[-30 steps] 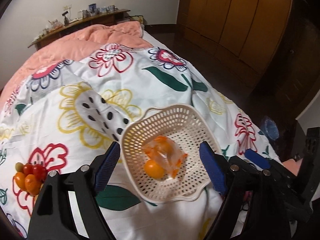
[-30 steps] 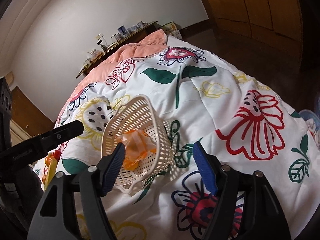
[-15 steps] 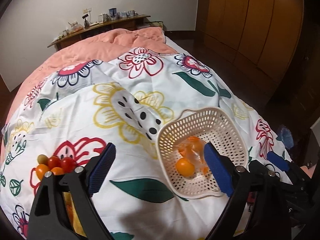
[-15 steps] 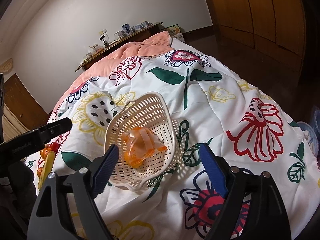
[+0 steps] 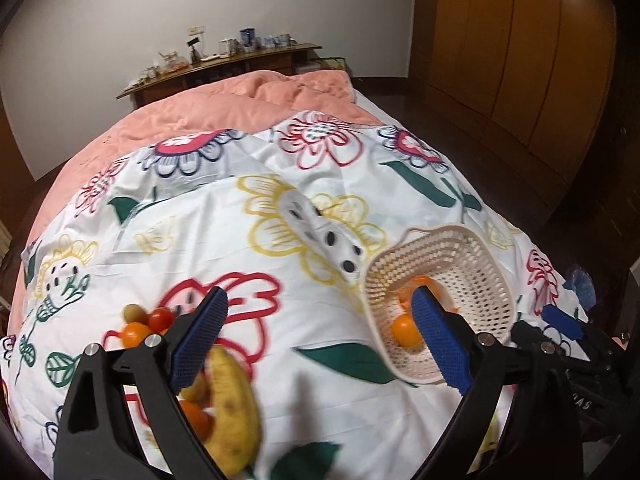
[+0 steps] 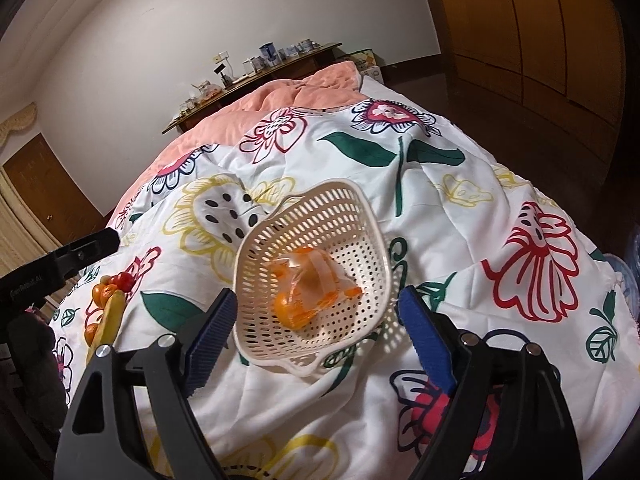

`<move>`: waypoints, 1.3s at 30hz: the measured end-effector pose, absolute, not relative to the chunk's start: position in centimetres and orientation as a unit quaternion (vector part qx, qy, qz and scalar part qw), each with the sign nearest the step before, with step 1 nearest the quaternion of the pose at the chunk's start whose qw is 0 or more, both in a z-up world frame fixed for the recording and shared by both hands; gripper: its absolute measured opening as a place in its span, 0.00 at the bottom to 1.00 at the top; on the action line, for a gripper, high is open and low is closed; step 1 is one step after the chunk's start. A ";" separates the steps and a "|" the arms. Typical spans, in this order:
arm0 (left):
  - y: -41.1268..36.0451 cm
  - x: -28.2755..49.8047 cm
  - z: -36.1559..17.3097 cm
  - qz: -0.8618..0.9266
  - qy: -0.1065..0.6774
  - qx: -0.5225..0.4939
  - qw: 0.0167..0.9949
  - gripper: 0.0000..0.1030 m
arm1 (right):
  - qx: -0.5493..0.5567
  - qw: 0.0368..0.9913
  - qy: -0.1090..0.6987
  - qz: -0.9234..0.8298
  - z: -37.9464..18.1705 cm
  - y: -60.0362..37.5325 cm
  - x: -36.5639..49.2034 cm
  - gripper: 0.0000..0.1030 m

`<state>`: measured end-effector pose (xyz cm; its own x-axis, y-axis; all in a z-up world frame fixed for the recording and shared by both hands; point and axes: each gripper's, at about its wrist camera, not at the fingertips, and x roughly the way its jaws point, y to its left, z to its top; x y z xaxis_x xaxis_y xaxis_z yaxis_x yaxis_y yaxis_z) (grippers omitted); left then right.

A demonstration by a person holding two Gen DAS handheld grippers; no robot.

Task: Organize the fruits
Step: 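Withdraw the left tool from the basket back toward the fruit pile, then grasp a large orange from the pile with the left tool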

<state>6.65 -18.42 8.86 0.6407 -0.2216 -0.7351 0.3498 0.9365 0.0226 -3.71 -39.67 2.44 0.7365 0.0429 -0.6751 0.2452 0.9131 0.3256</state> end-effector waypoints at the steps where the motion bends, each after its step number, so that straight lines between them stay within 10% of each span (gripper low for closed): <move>1: -17.6 6.8 9.0 -0.151 0.391 0.082 0.904 0.94 | 0.200 0.910 0.359 -0.053 2.5 -39.4 -3.7 0.80; 28: -0.6 11.7 5.4 -0.025 0.450 -0.033 0.892 0.96 | 0.161 0.910 0.381 -0.003 3.5 -32.7 -2.3 0.82; 33: -0.8 12.6 3.7 -0.039 0.480 -0.058 0.875 0.65 | 0.164 0.908 0.385 -0.003 3.3 -32.7 -2.2 0.82; 39: -1.3 12.9 2.9 -0.047 0.489 -0.065 0.869 0.58 | 0.167 0.907 0.387 -0.004 3.0 -33.0 -2.2 0.82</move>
